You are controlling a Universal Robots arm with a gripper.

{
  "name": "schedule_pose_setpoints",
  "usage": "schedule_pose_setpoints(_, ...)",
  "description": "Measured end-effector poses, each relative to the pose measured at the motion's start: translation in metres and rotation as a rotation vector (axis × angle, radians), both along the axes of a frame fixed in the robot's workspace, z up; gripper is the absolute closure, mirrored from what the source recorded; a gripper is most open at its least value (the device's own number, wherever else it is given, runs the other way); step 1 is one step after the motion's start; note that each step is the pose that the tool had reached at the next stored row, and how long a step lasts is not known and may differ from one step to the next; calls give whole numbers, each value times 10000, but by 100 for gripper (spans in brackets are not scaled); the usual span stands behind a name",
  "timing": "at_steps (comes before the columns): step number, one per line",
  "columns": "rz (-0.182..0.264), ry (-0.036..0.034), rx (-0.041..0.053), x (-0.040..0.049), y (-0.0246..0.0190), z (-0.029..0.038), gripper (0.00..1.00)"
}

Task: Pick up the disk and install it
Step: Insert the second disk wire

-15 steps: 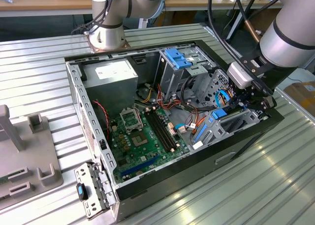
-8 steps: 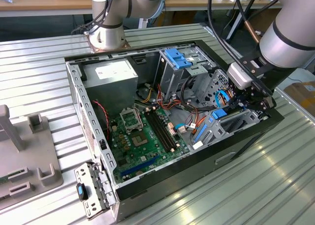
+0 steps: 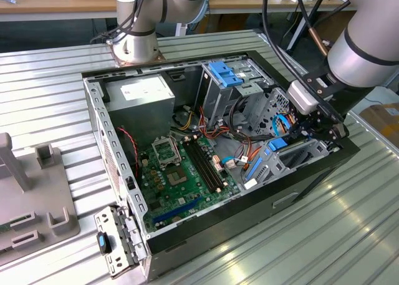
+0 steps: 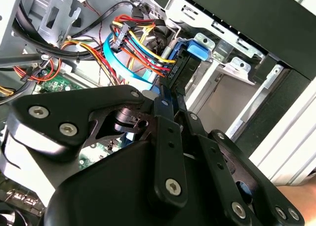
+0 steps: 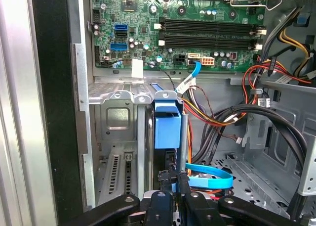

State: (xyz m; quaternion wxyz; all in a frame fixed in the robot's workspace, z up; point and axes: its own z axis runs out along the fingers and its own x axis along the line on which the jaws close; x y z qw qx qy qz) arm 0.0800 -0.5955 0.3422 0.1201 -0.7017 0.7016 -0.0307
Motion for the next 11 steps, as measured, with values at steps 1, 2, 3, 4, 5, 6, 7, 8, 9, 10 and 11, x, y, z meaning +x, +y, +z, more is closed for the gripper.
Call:
schedule_pose_setpoints(1, 0, 1, -4, 0, 0, -3, 84)
schedule_pose_setpoints(2, 0, 1, -5, 0, 0, -4, 84)
schedule_pose_setpoints(3, 0, 1, -2, 0, -1, -6, 84)
schedule_pose_setpoints(4, 0, 1, 0, 0, 0, -7, 84)
schedule_pose_setpoints(5, 0, 0, 0, 0, 0, -8, 84)
schedule_pose_setpoints(6, -1, 0, 0, 0, 0, -8, 84)
schedule_pose_setpoints(7, 0, 0, 0, 0, 0, -8, 84)
schedule_pose_setpoints(8, 0, 0, 3, 0, 0, -7, 84)
schedule_pose_setpoints(9, 0, 0, 6, 0, -1, -3, 84)
schedule_pose_setpoints(10, 0, -1, 6, 0, 0, 2, 84)
schedule_pose_setpoints(11, 0, 0, 3, 0, 0, 9, 84)
